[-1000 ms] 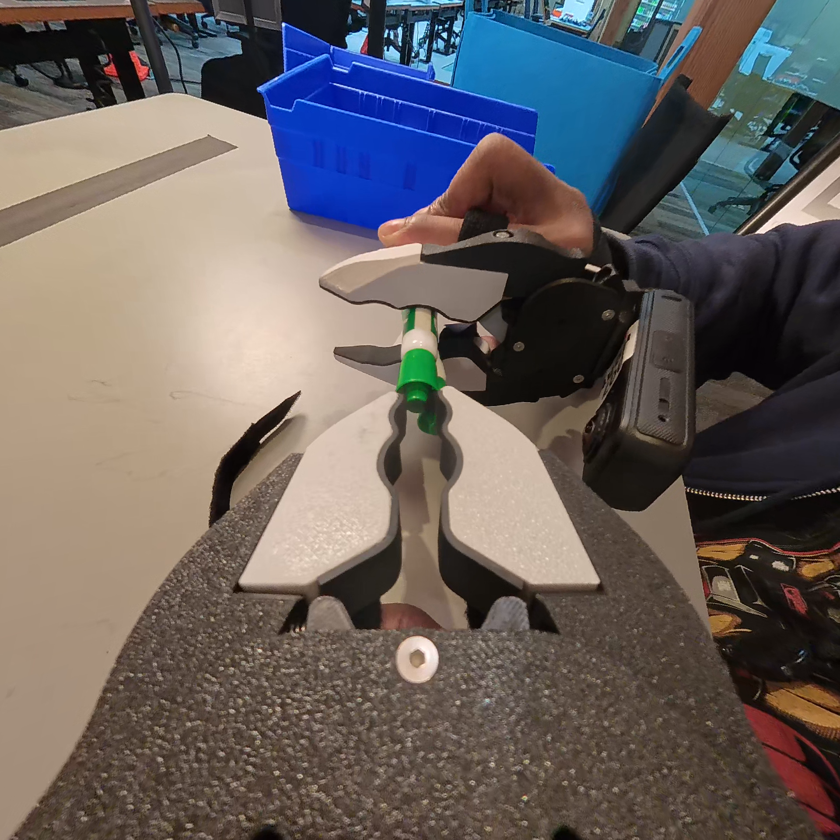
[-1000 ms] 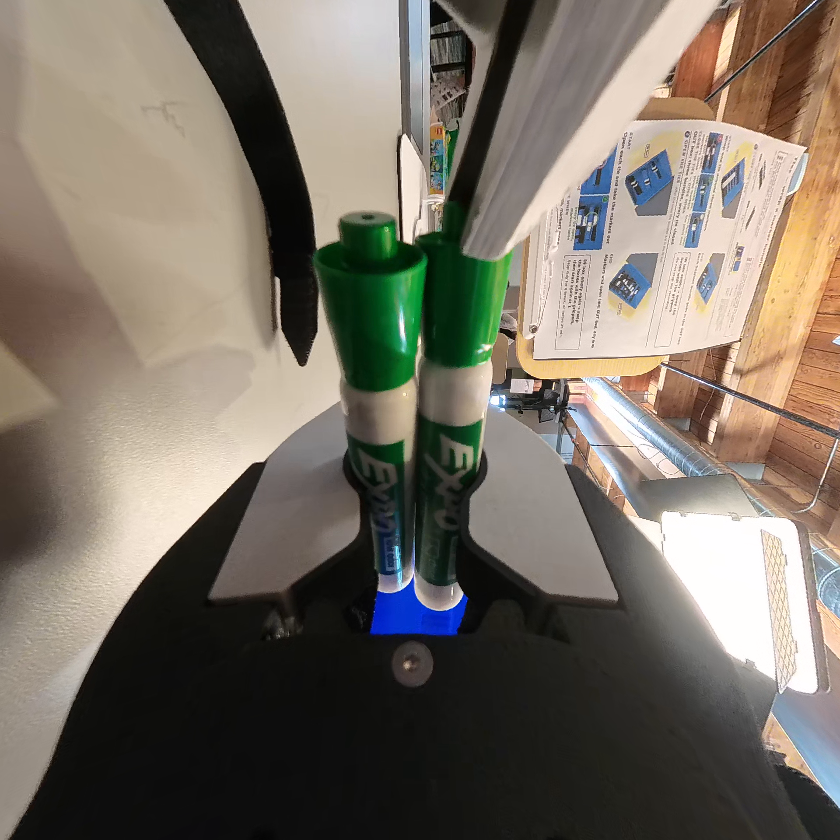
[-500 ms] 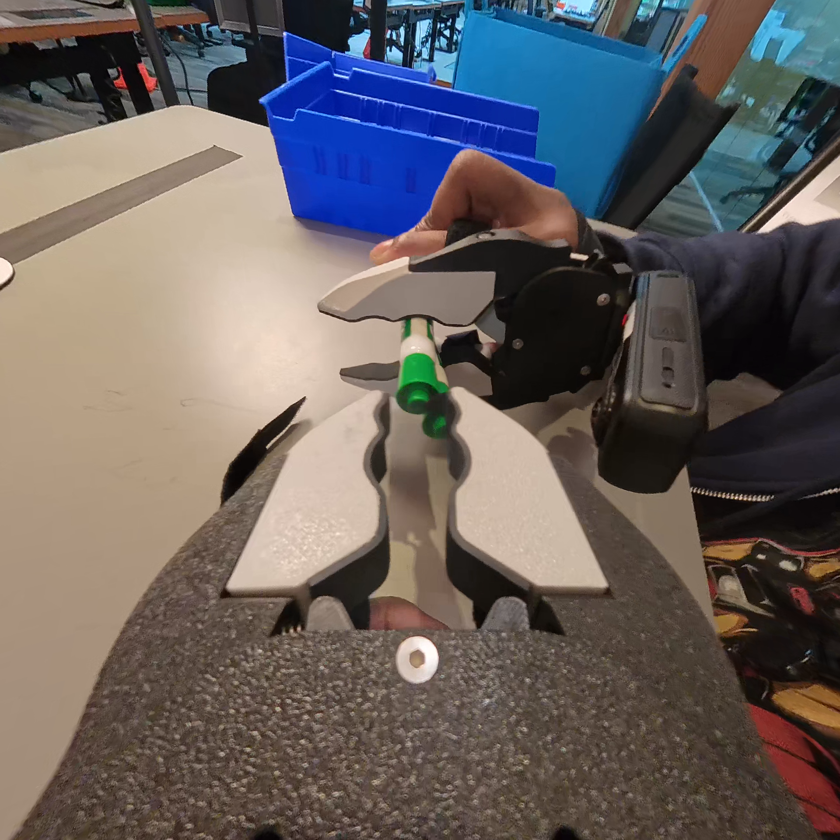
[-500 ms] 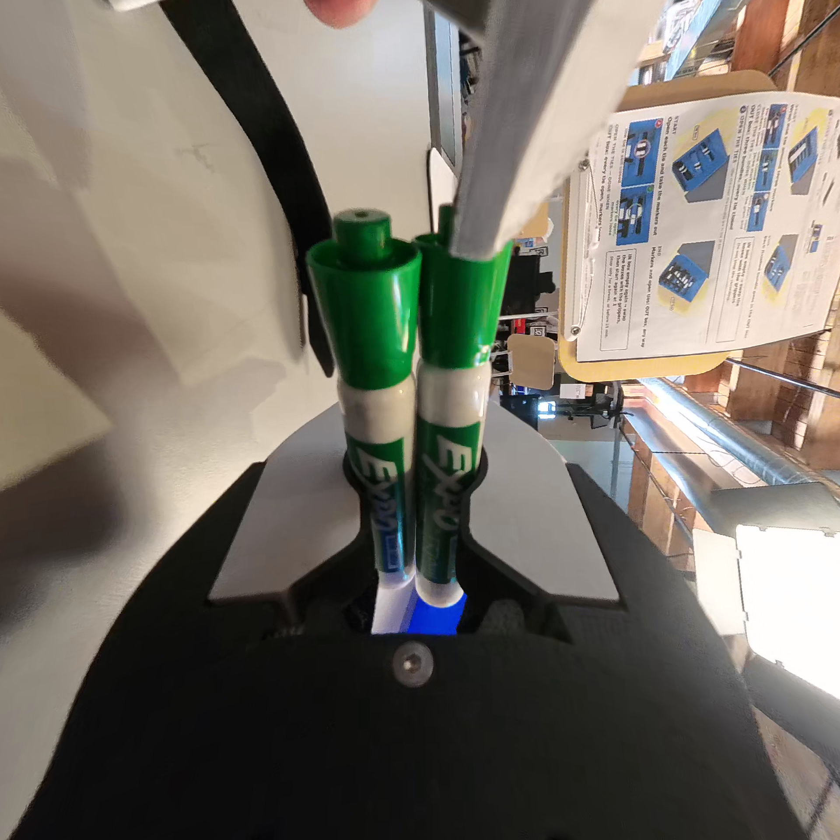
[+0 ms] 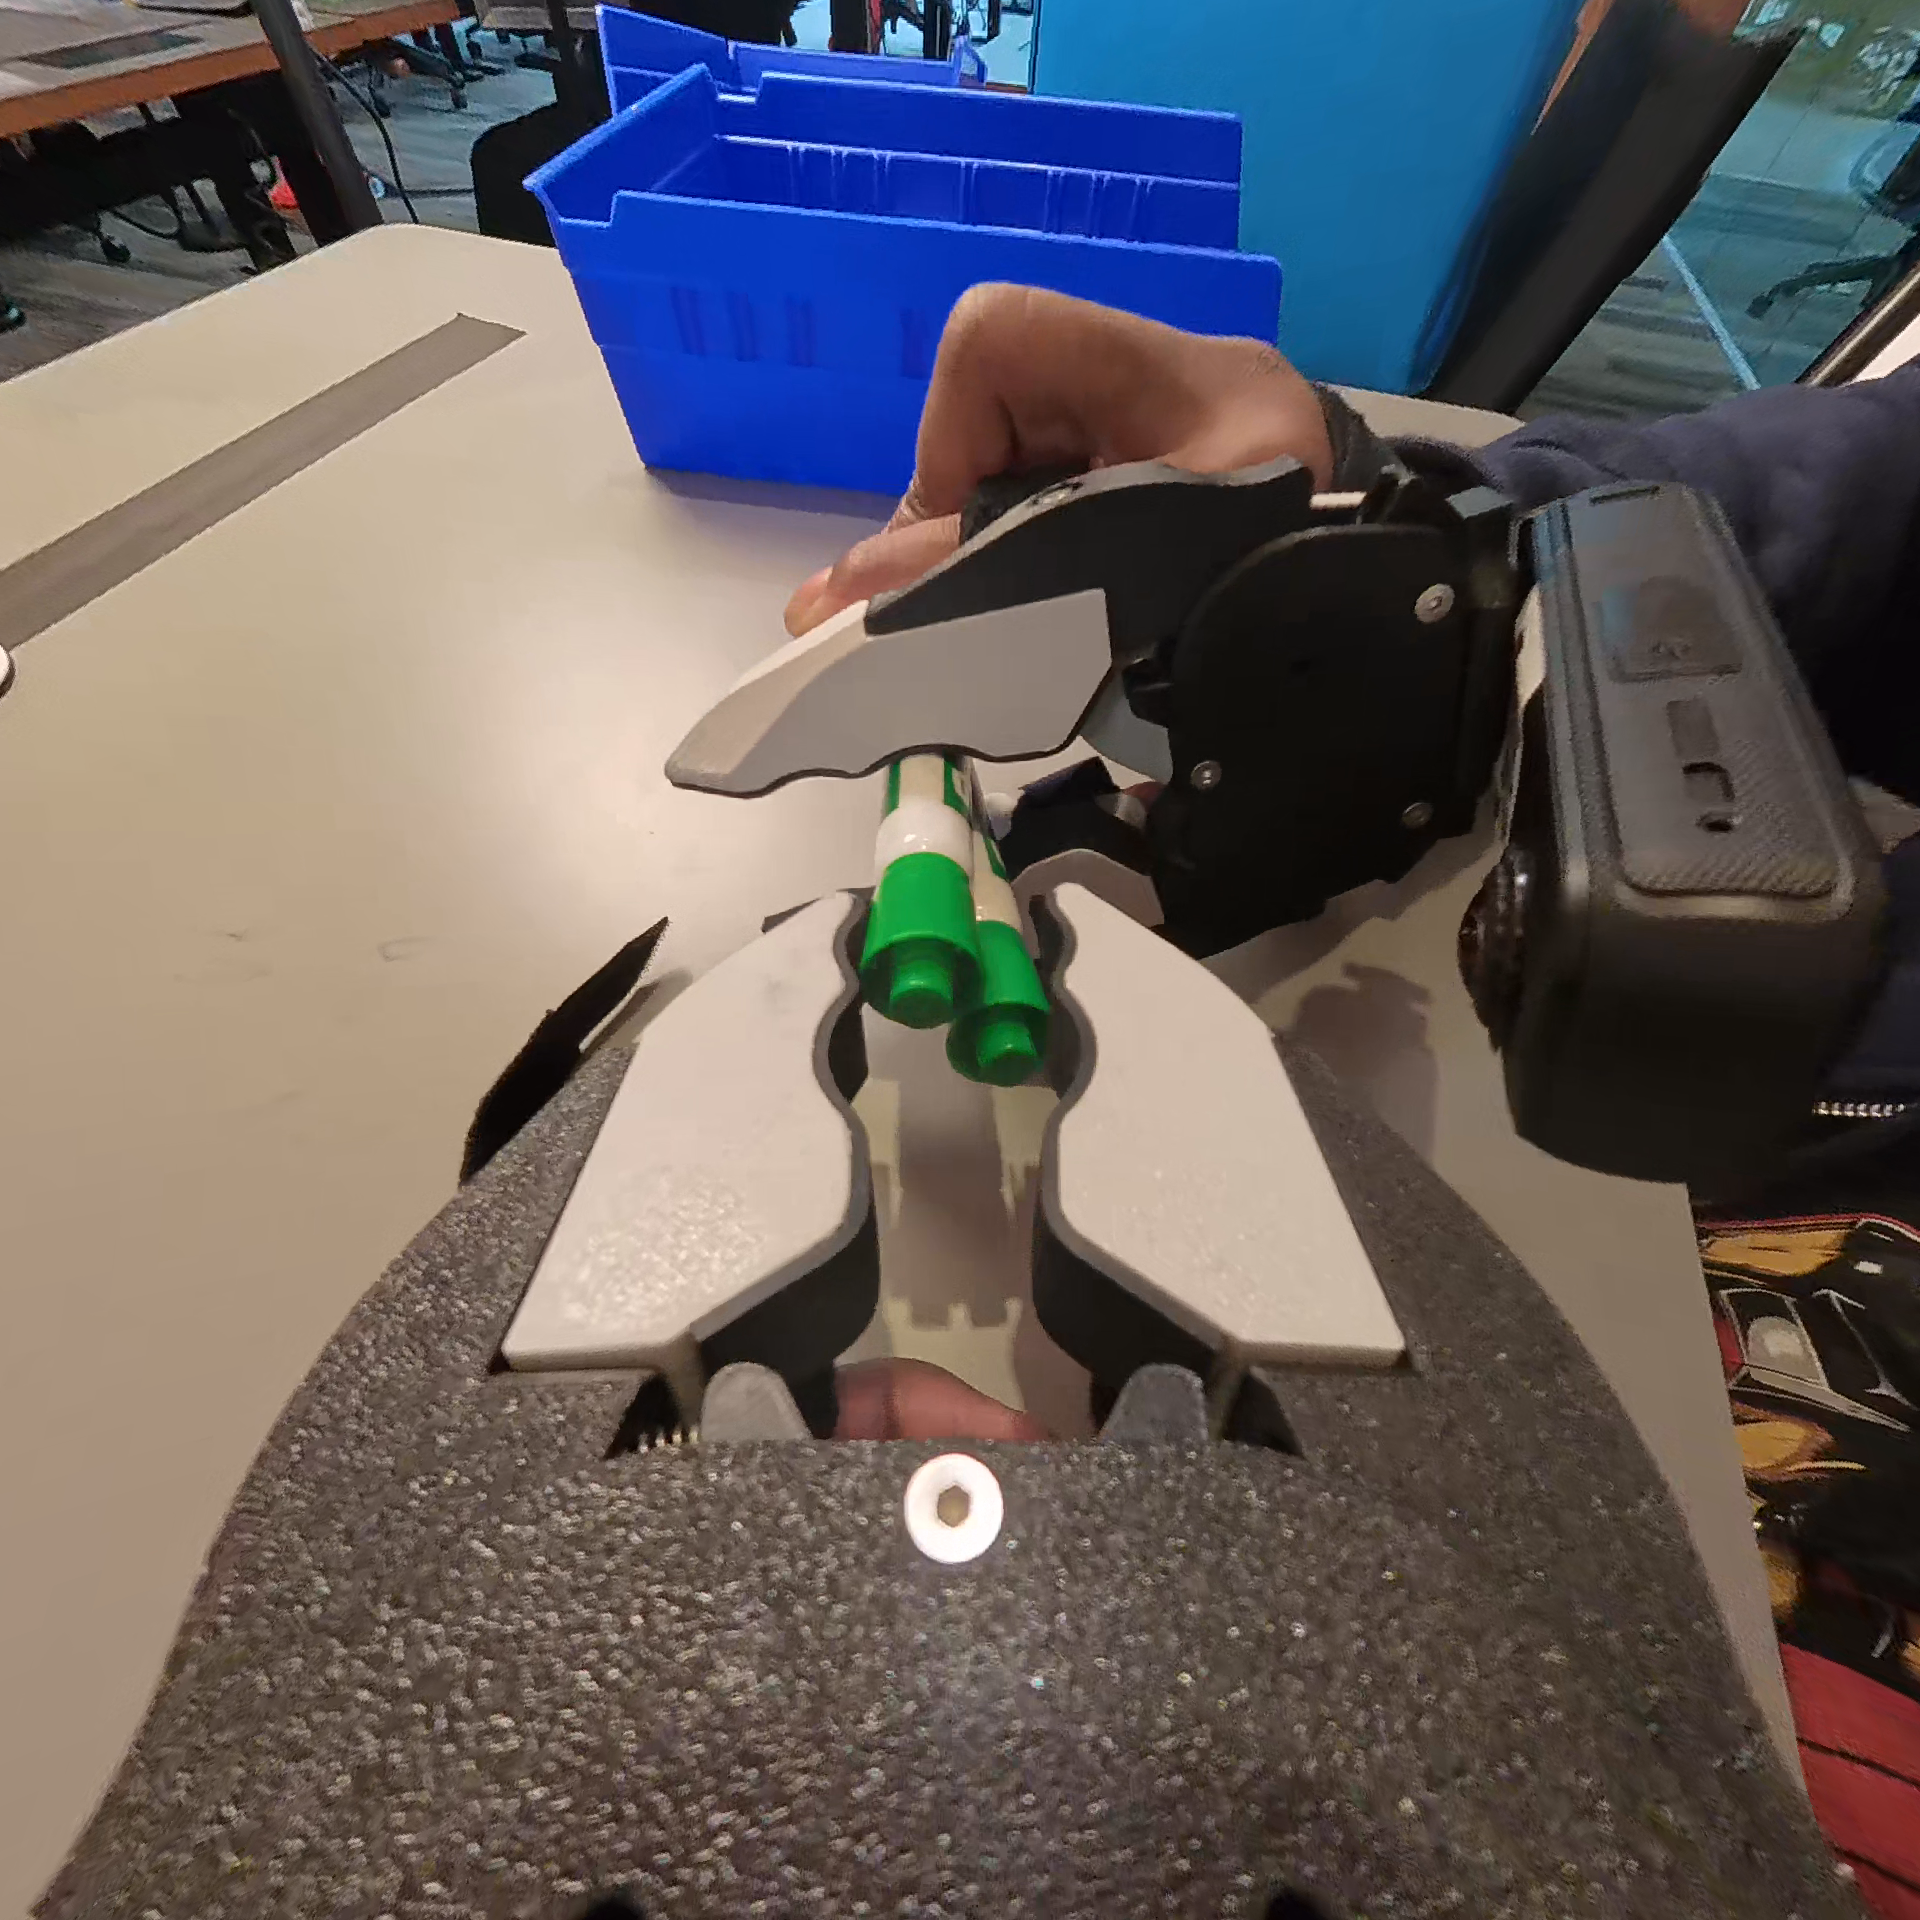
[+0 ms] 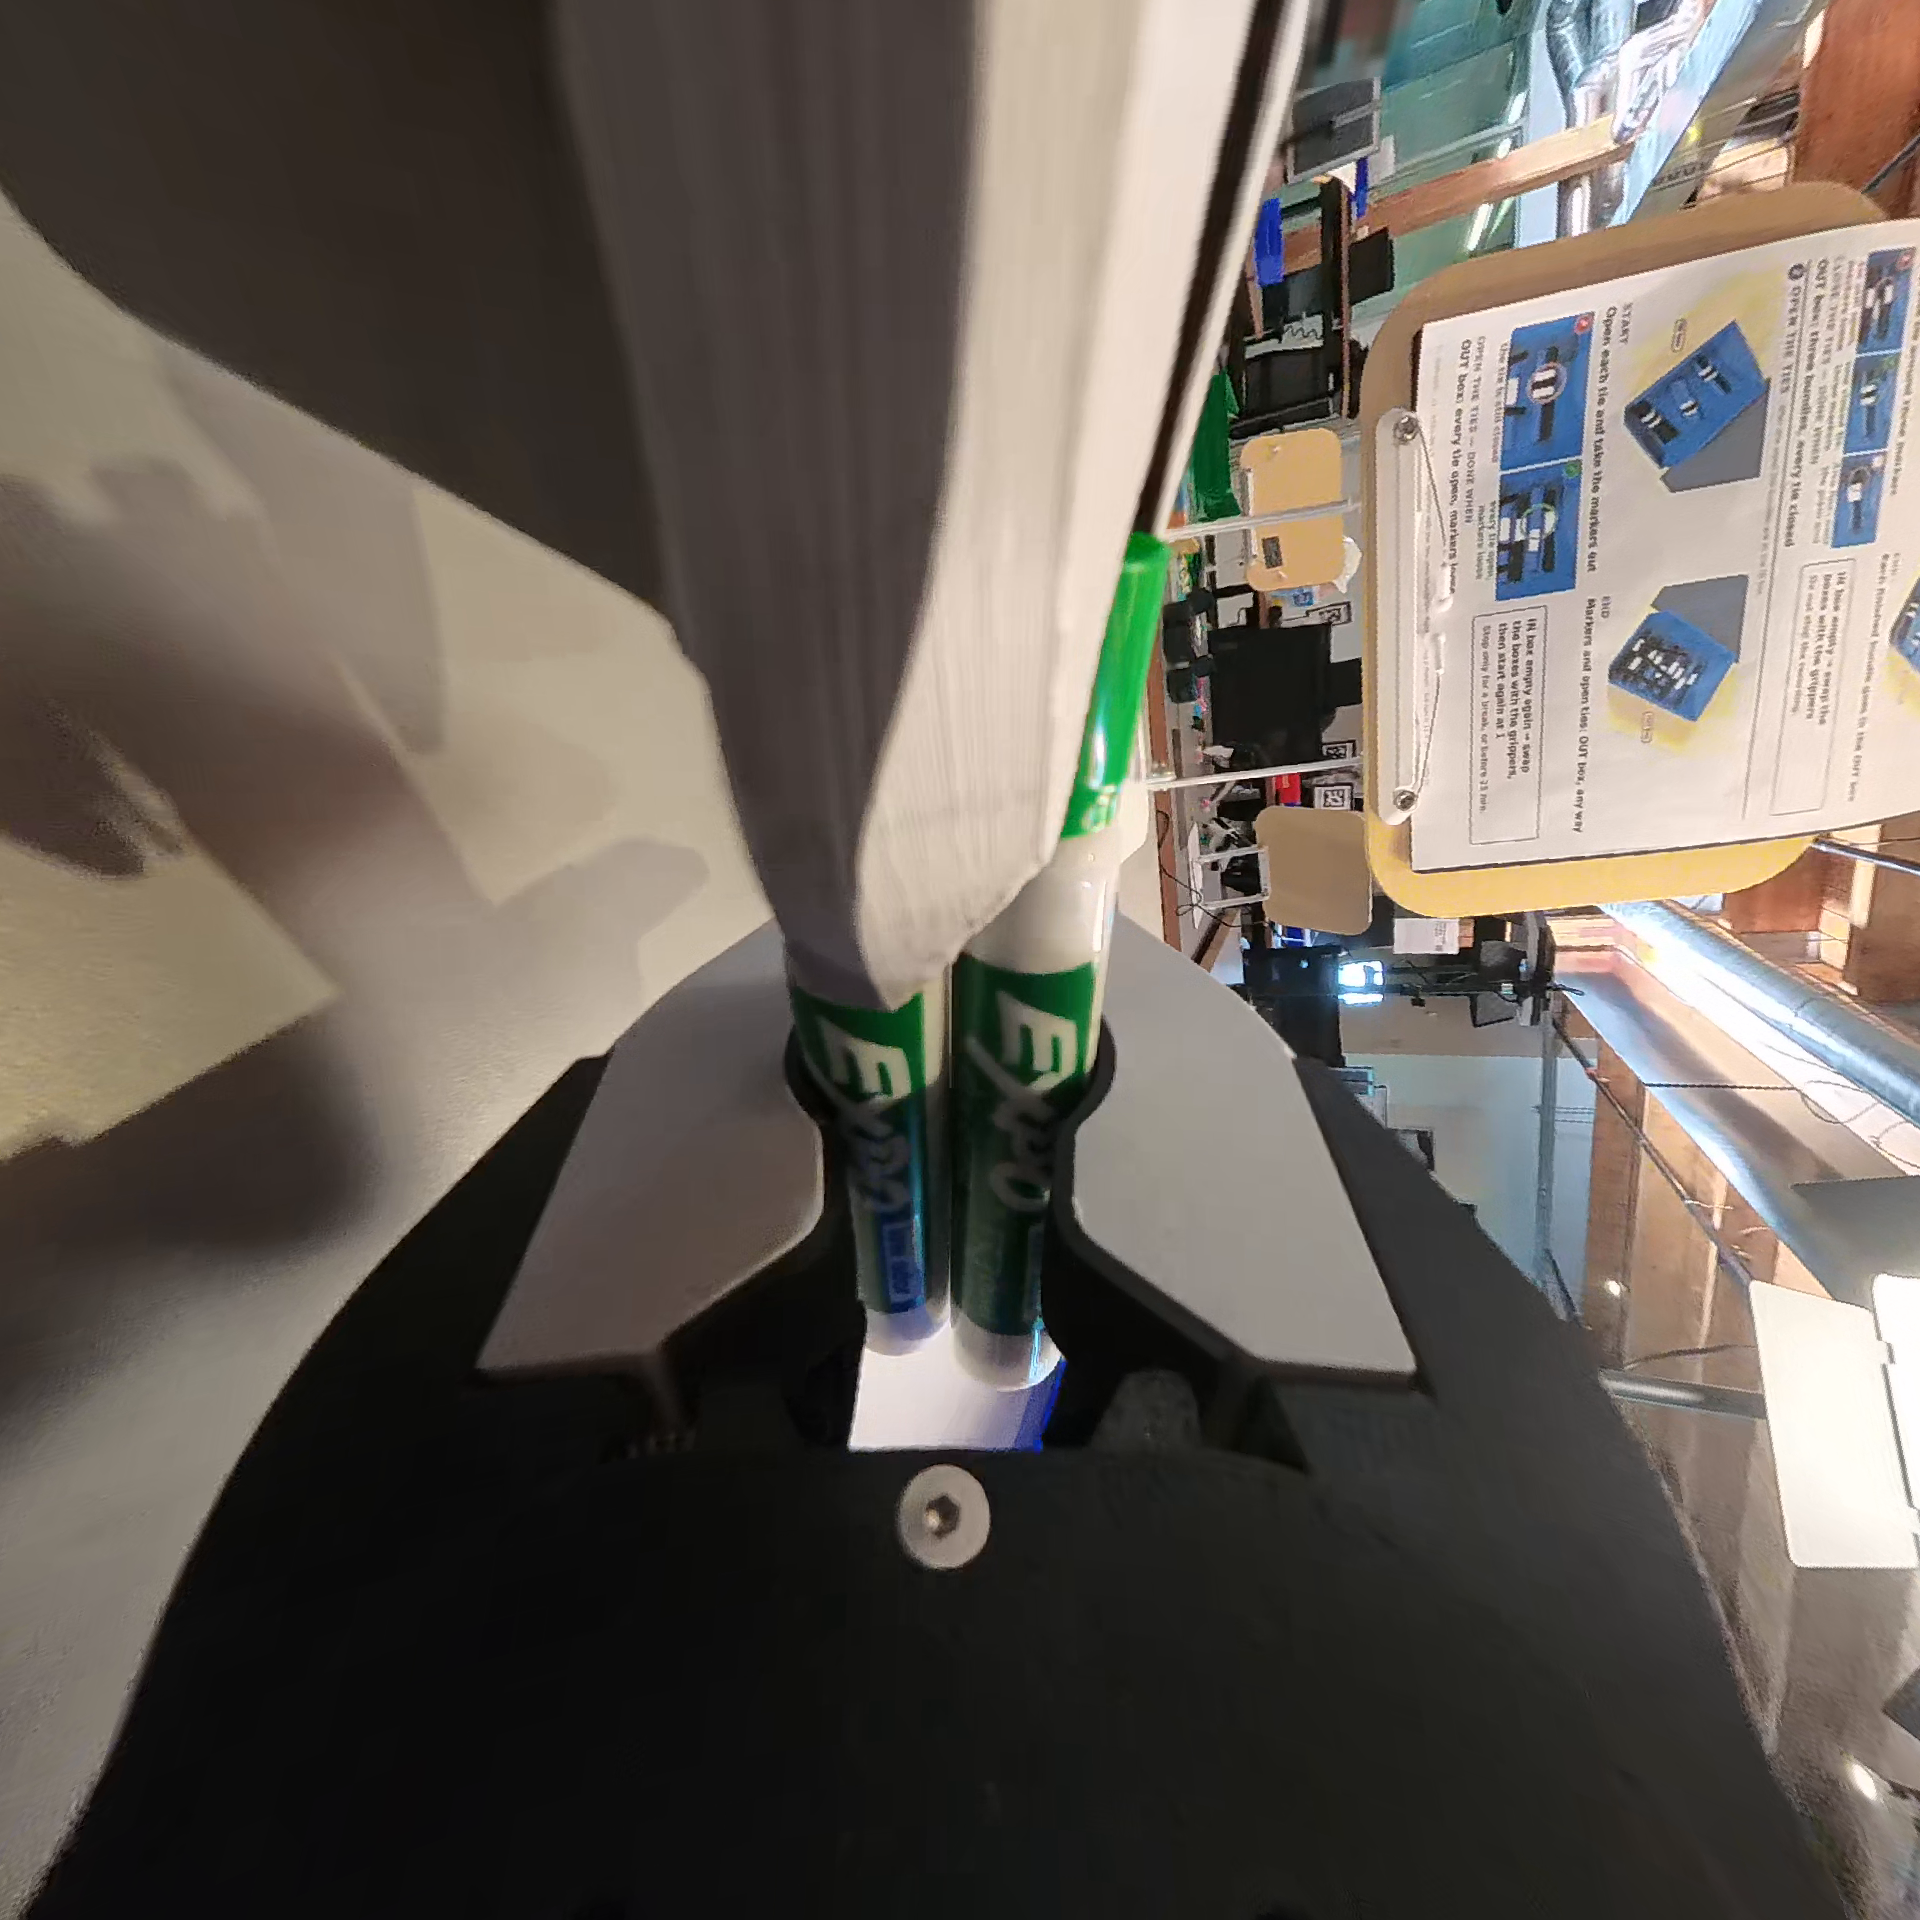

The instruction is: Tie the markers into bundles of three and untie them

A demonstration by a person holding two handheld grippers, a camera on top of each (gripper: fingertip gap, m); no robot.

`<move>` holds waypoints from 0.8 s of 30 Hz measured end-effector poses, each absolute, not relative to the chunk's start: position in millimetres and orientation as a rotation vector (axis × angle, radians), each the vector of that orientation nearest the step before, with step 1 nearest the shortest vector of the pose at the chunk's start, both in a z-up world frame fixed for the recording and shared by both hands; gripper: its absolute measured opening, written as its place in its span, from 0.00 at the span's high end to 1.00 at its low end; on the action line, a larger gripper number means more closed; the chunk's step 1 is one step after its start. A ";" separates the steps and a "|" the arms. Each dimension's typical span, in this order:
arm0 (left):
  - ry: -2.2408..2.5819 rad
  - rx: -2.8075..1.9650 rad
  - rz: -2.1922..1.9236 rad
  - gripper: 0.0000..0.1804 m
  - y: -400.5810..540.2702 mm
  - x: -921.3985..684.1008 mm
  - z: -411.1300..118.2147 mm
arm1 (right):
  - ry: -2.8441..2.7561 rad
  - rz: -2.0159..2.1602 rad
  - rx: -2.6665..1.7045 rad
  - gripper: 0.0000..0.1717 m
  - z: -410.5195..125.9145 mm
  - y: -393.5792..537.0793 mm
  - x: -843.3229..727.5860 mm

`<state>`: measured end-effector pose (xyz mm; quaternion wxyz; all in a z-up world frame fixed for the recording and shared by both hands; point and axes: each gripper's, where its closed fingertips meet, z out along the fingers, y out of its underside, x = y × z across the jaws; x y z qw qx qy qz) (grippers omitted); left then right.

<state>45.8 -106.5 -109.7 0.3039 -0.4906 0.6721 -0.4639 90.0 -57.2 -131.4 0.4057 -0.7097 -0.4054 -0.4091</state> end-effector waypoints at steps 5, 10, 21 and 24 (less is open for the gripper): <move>1.760 -1.321 -1.270 0.89 -103.8 45.8 -108.4 | -1.031 -0.999 -1.791 0.76 -132.2 -57.9 86.0; 1.760 -1.328 -1.295 0.89 -105.0 45.8 -107.9 | -1.030 -0.996 -1.795 0.76 -131.9 -58.1 85.7; 1.779 -1.355 -1.335 0.87 -109.2 45.4 -110.2 | -1.052 -0.996 -1.785 0.76 -132.4 -58.7 82.7; 1.786 -1.347 -1.339 0.89 -110.8 44.8 -110.9 | -1.073 -0.979 -1.772 0.76 -133.1 -59.7 79.0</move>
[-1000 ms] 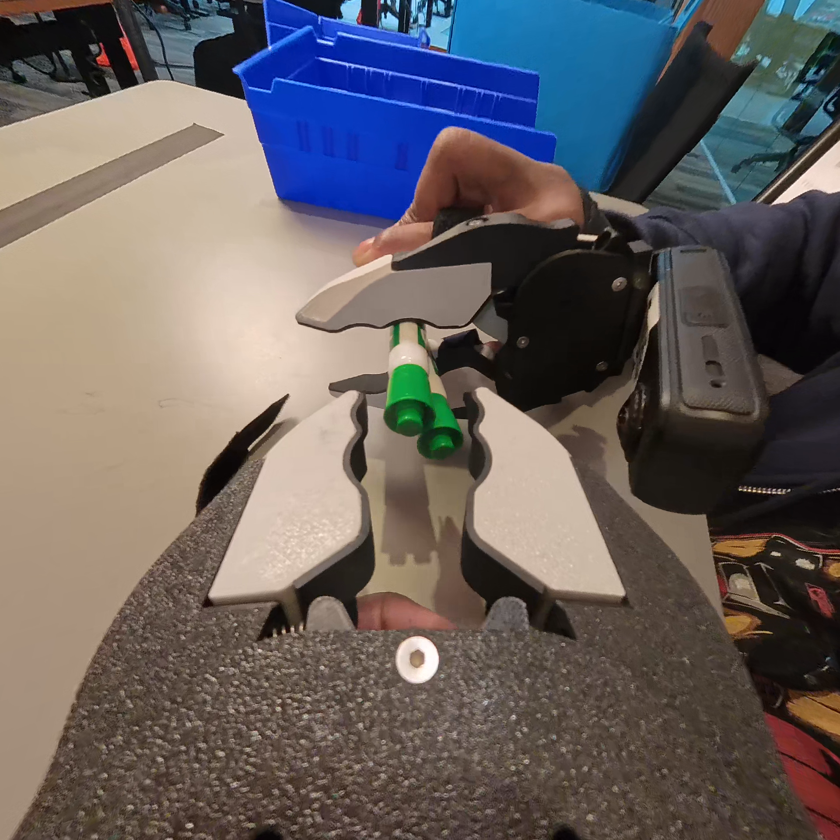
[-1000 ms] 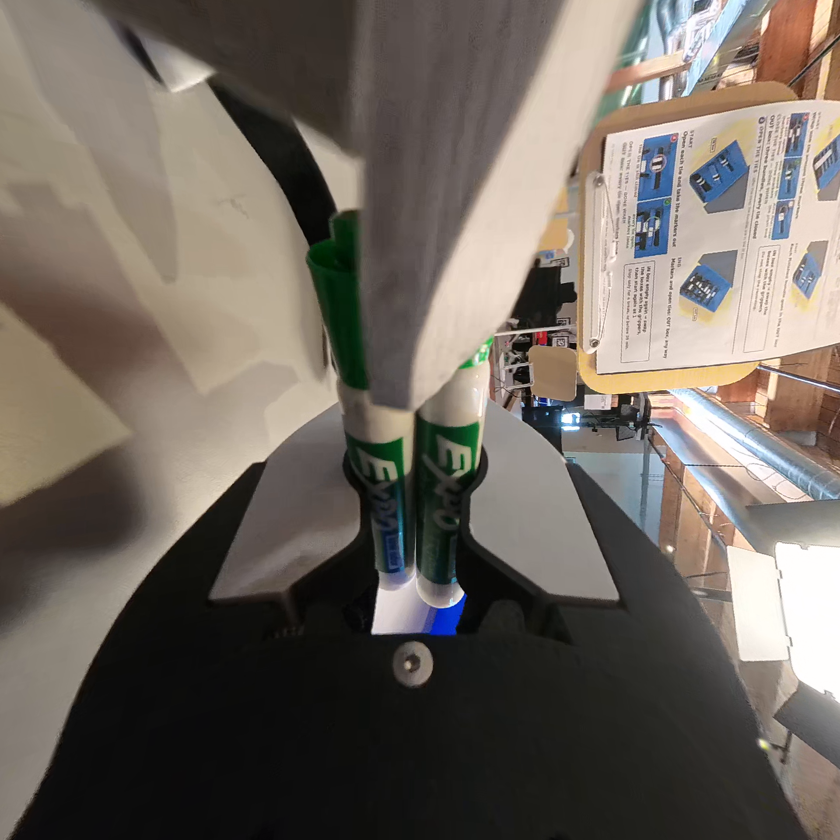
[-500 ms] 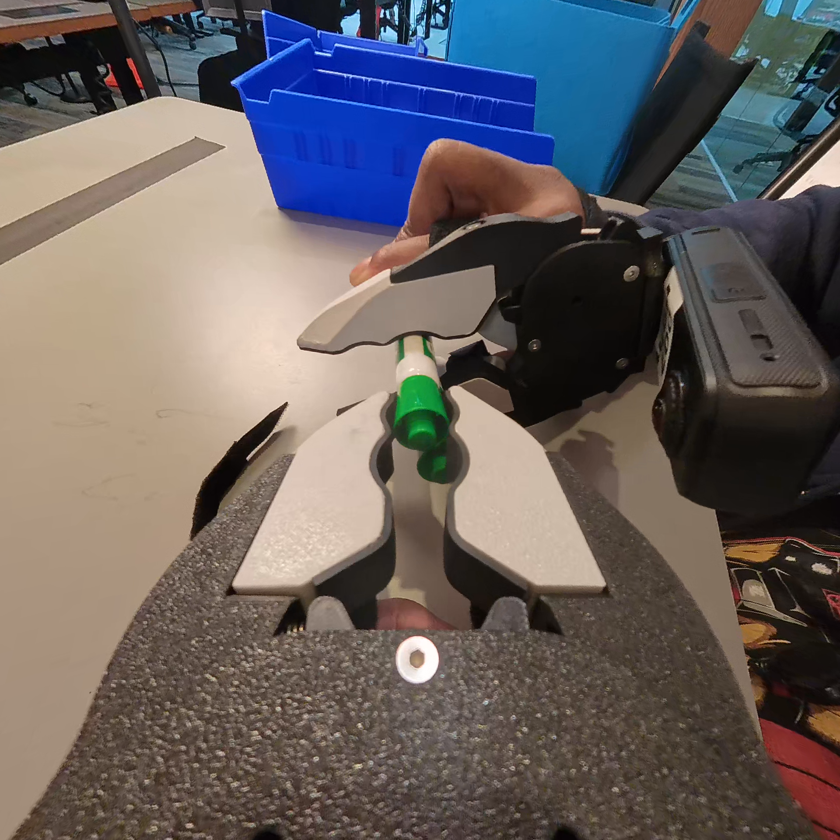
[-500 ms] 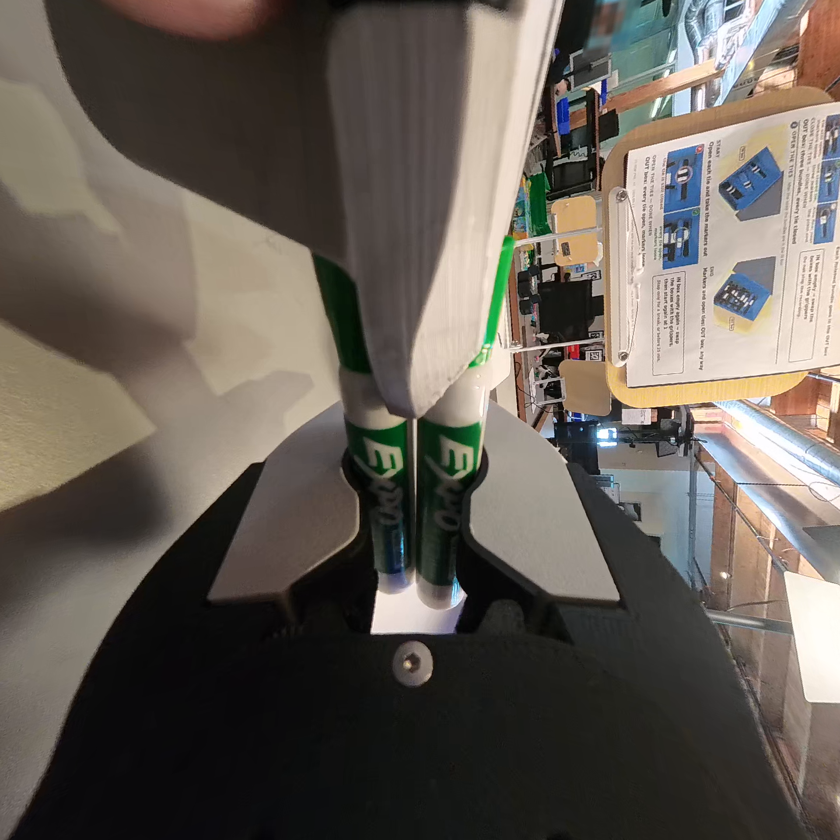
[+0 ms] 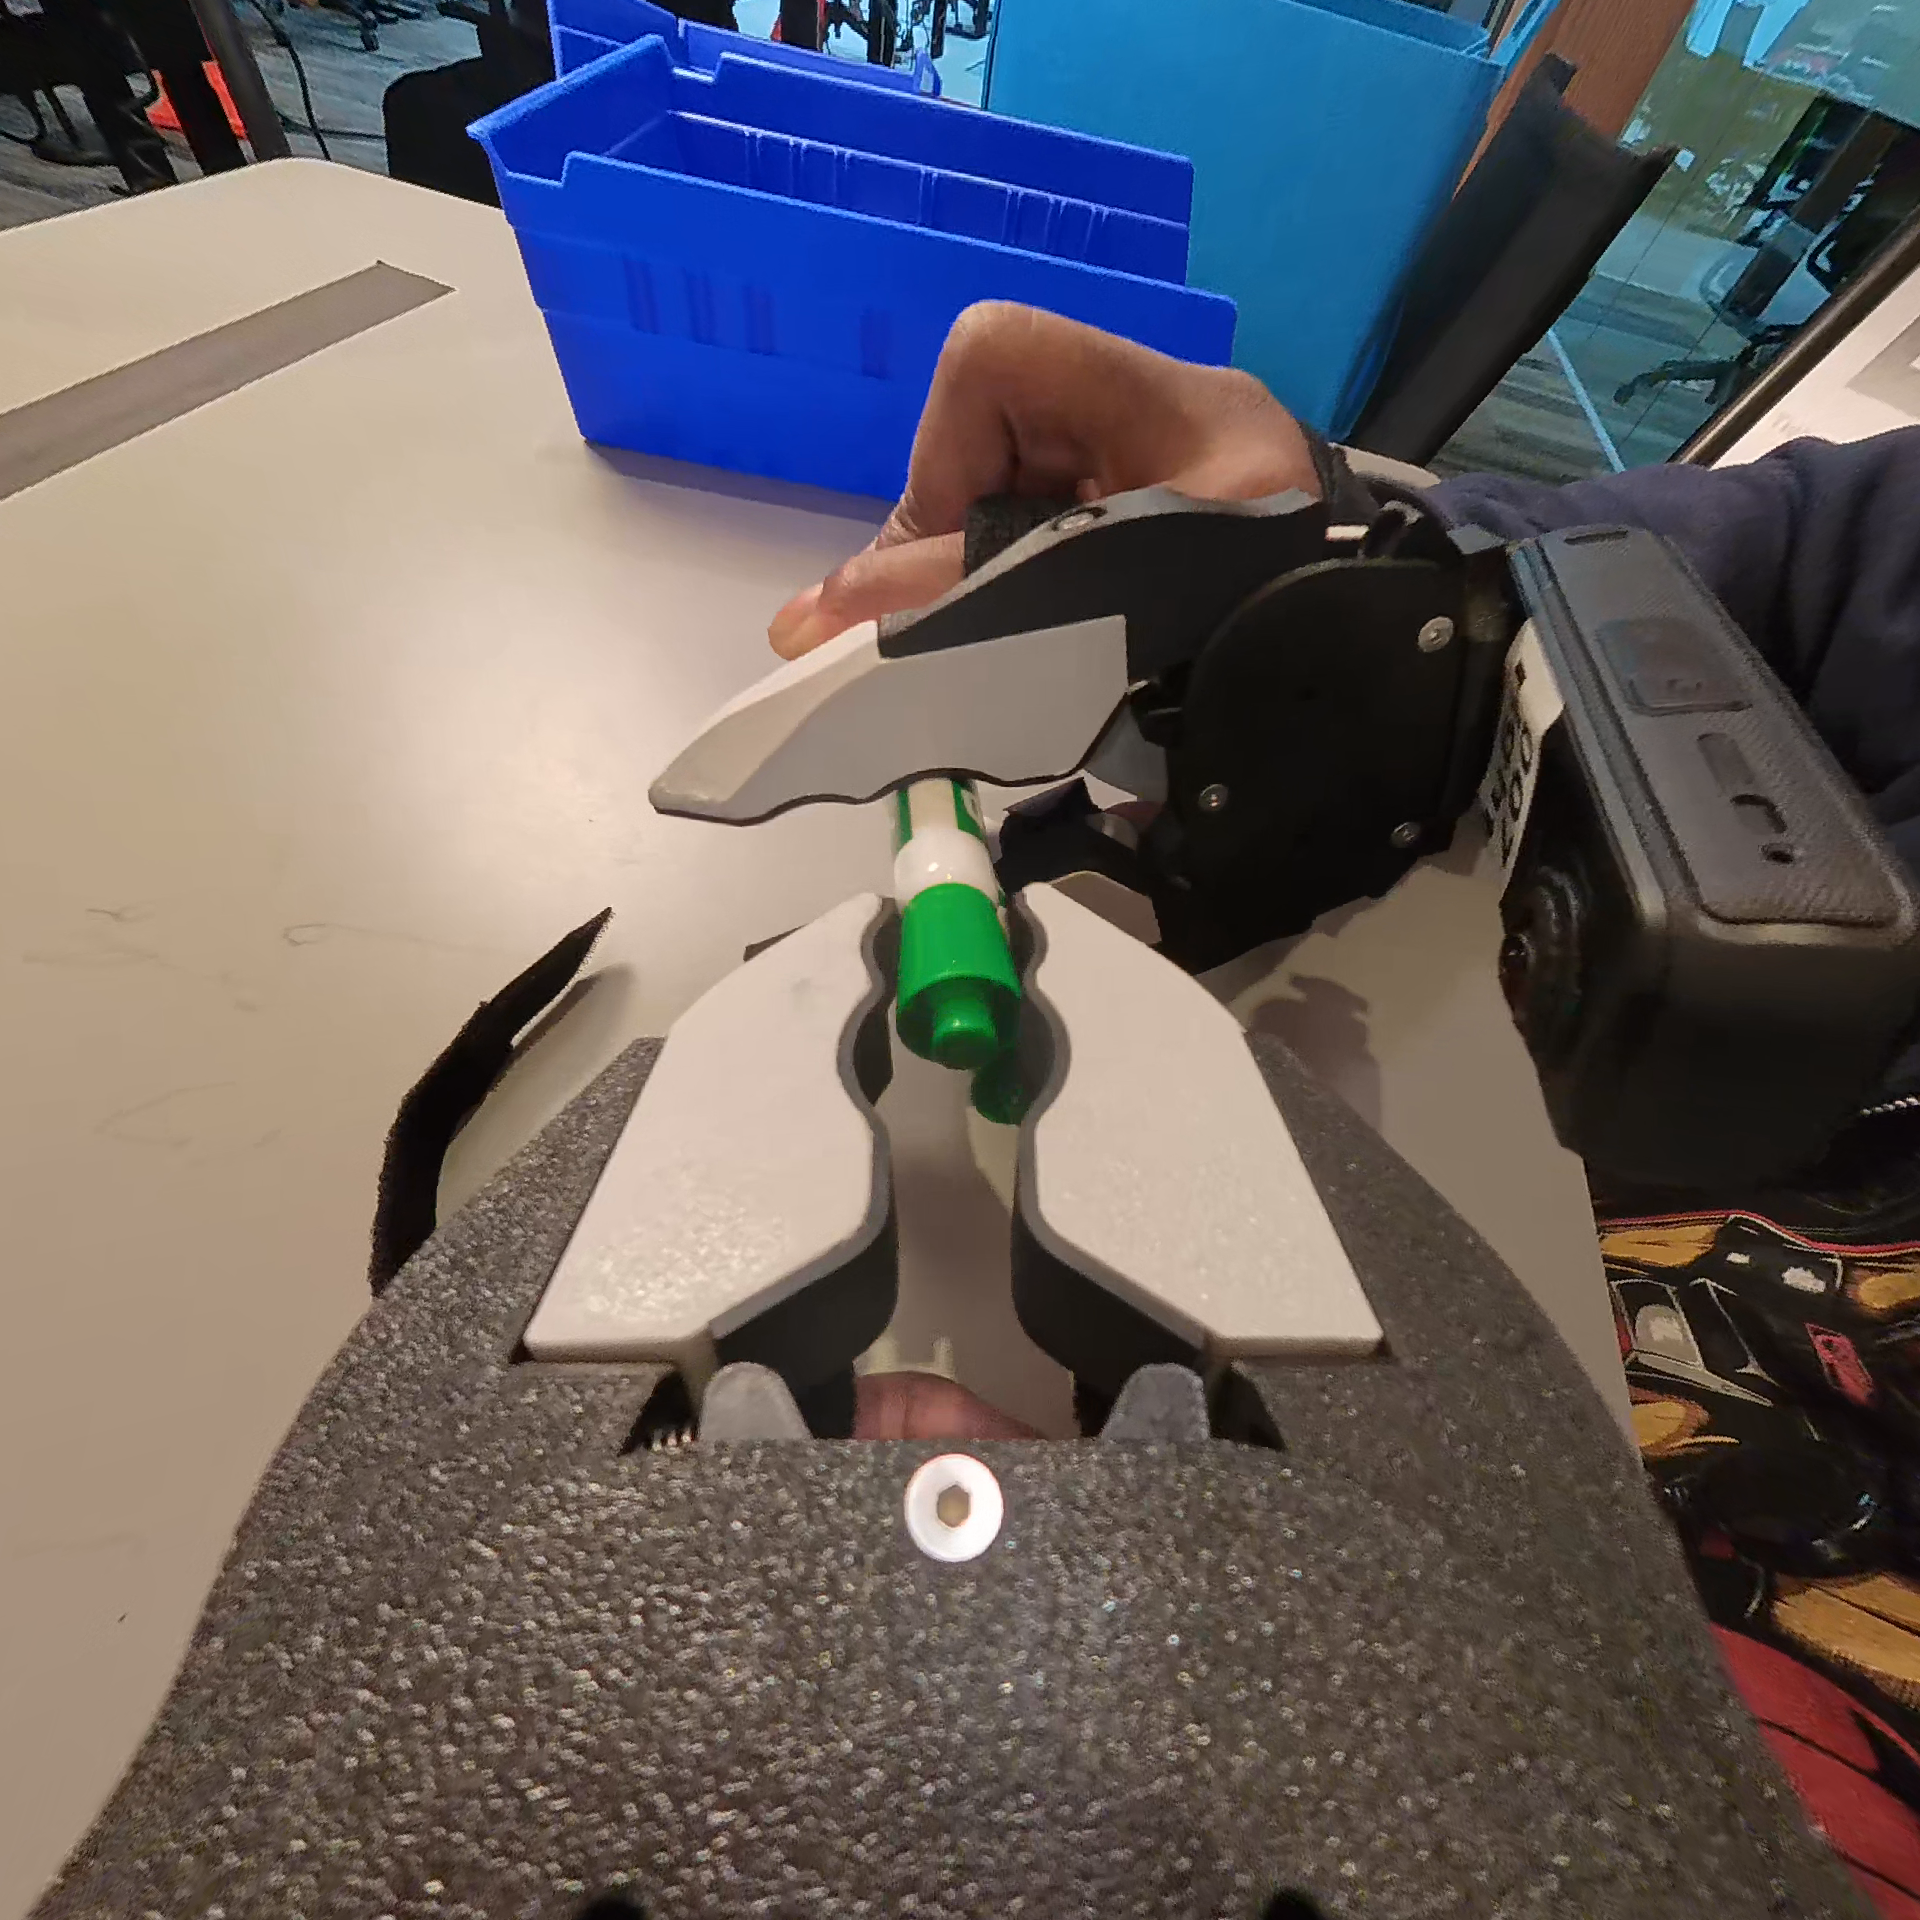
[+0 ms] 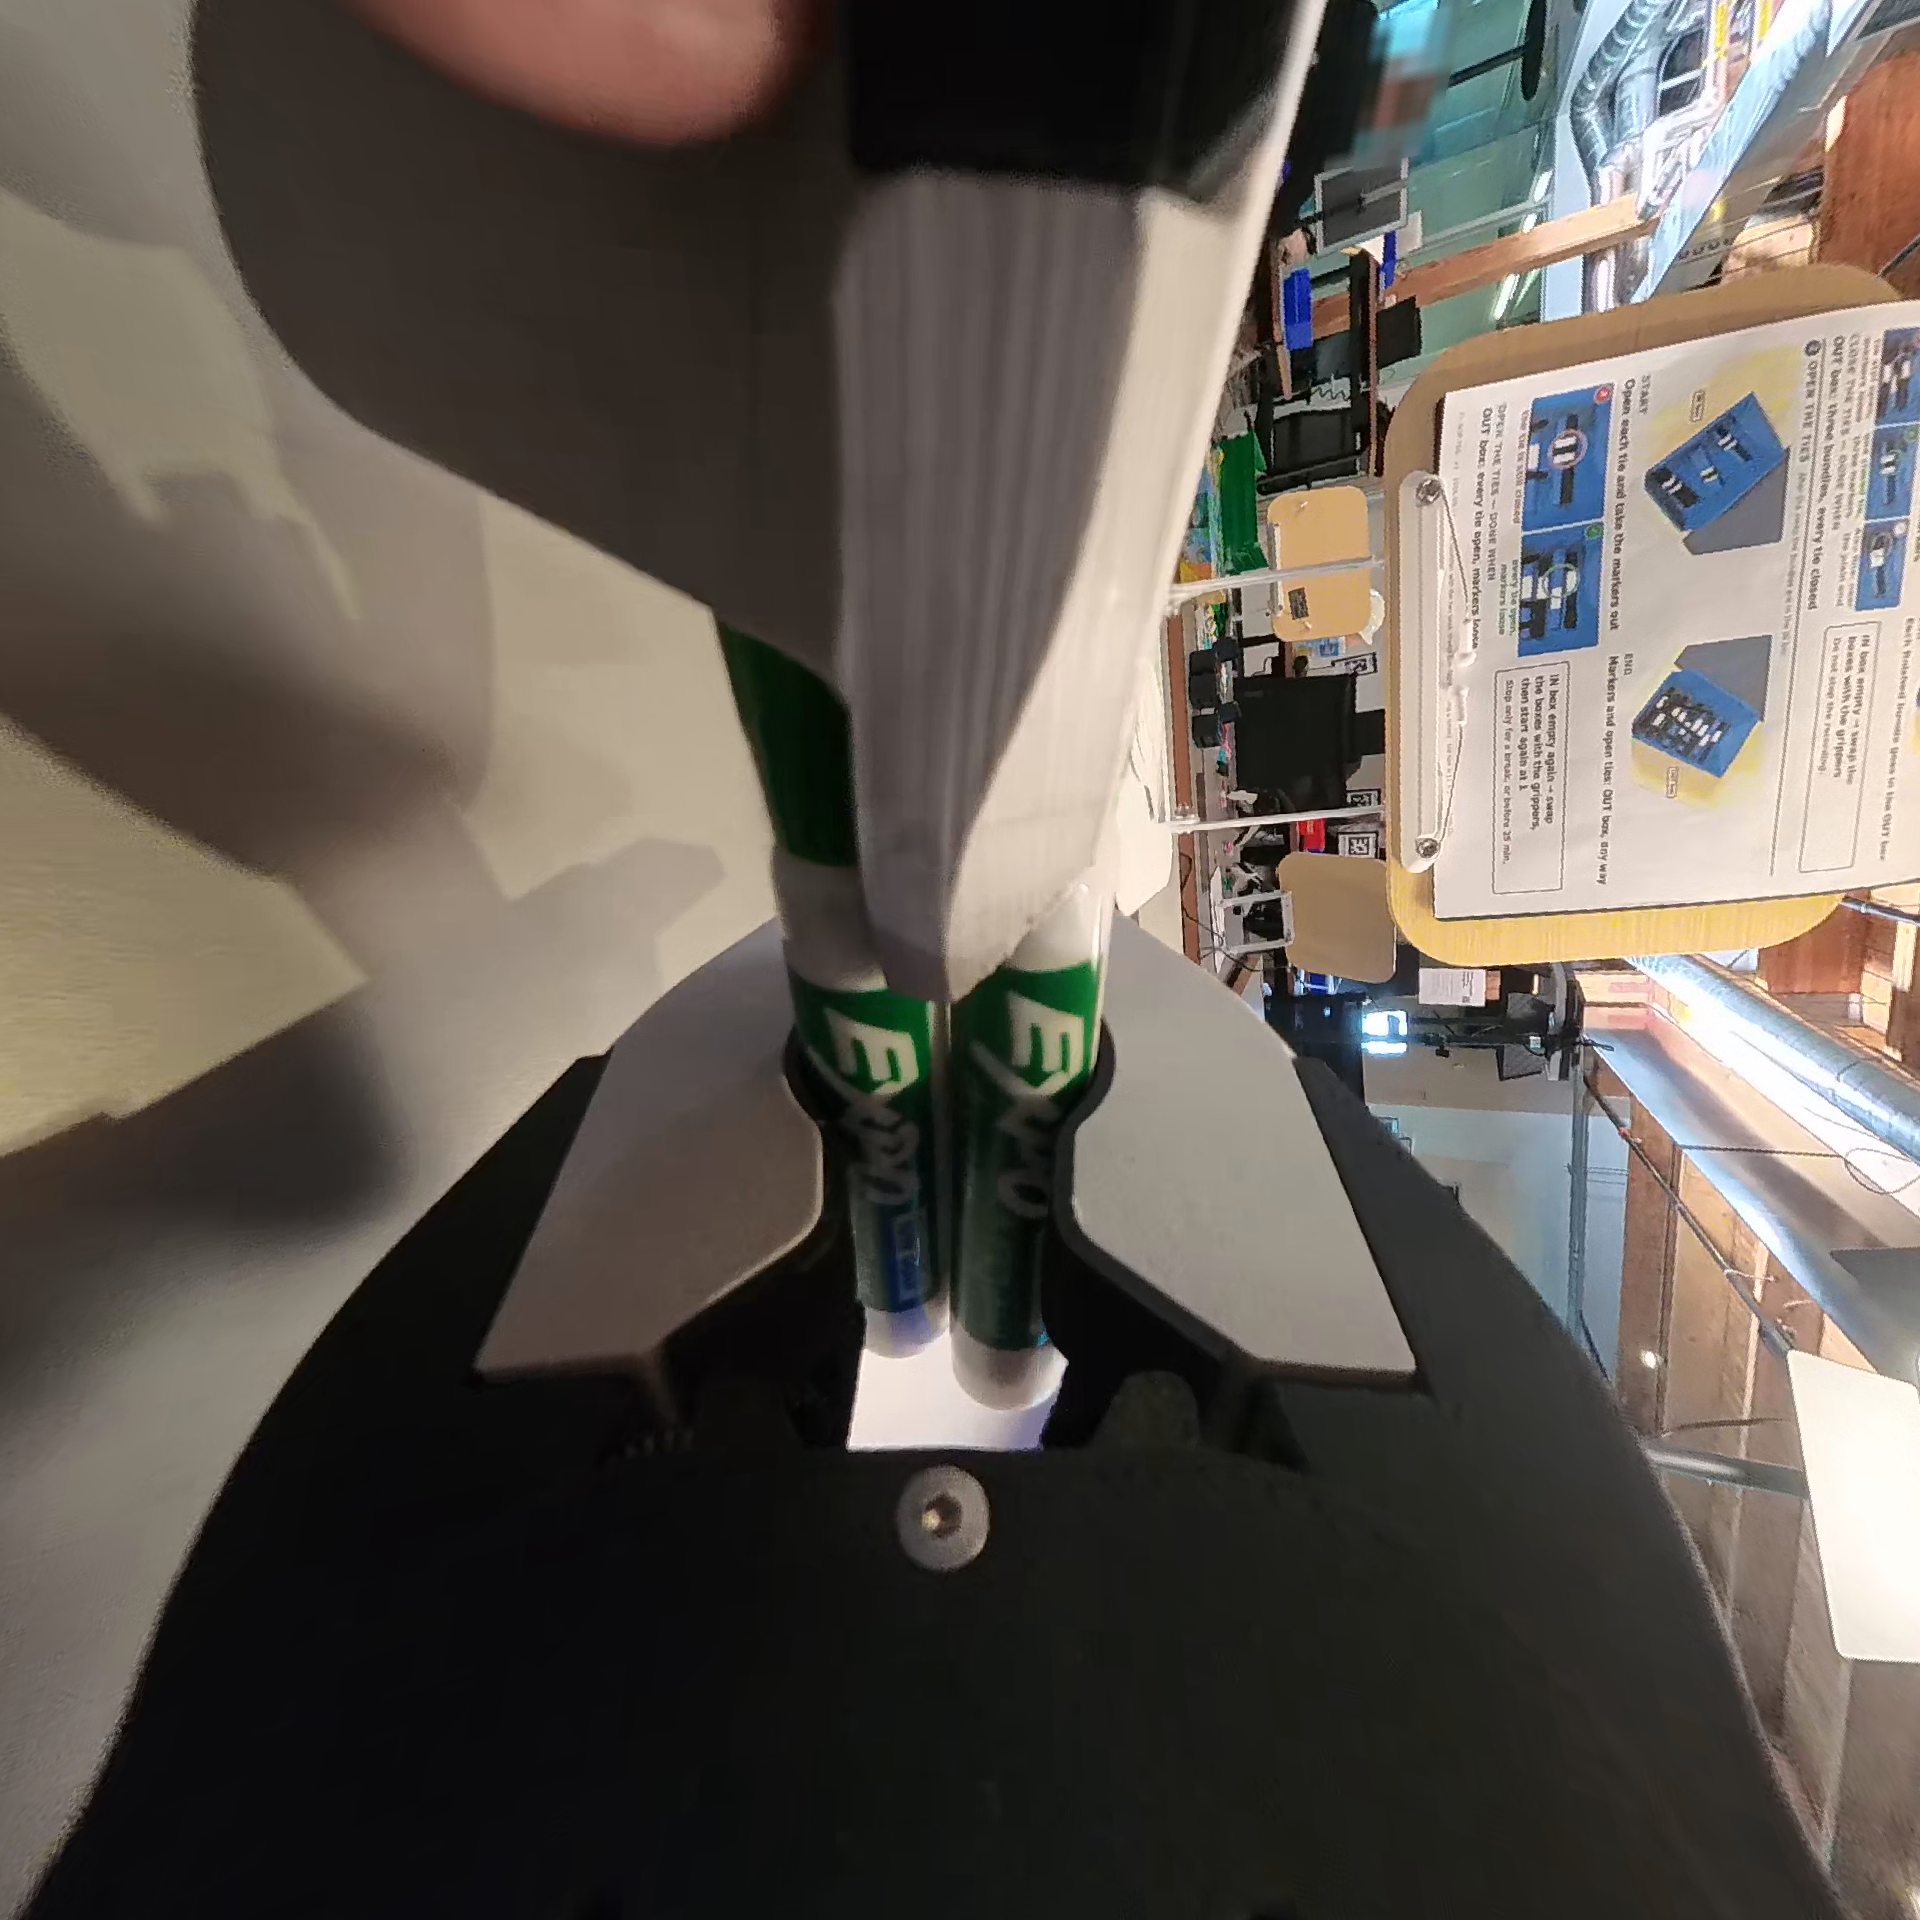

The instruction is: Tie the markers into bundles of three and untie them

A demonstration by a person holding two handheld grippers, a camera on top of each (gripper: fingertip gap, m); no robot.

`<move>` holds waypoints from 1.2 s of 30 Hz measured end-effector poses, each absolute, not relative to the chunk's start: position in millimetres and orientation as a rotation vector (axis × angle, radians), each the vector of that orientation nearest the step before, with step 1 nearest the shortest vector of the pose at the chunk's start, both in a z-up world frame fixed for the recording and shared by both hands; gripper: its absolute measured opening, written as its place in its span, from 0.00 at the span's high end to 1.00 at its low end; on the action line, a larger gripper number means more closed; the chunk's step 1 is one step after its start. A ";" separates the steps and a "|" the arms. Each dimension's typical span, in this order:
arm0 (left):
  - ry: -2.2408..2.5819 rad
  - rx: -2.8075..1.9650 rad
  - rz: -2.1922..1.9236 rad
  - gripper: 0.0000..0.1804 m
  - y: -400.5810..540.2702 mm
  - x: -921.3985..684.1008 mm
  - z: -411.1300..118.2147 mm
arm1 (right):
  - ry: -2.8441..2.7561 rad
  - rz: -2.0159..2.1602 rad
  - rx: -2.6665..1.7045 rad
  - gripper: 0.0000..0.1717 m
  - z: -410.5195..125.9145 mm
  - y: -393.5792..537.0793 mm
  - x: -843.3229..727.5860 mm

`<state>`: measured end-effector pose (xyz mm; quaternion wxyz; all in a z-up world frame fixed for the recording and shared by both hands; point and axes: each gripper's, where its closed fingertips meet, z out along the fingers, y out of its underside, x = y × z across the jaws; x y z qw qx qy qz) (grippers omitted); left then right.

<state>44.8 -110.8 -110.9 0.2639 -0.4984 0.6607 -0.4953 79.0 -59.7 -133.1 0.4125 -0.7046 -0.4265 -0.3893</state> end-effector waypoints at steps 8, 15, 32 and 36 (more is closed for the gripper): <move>1.791 -1.366 -1.385 0.89 -112.6 42.9 -111.2 | -1.094 -0.973 -1.736 0.77 -131.7 -60.4 75.3; 1.789 -1.376 -1.395 0.89 -112.6 43.3 -111.3 | -1.097 -0.985 -1.732 0.77 -131.1 -60.4 76.0; 1.834 -1.453 -1.408 0.88 -116.9 42.6 -122.9 | -1.122 -1.089 -1.676 0.76 -127.5 -59.4 75.5; 1.841 -1.438 -1.422 0.88 -117.2 42.0 -122.5 | -1.128 -1.093 -1.665 0.76 -126.7 -59.8 74.6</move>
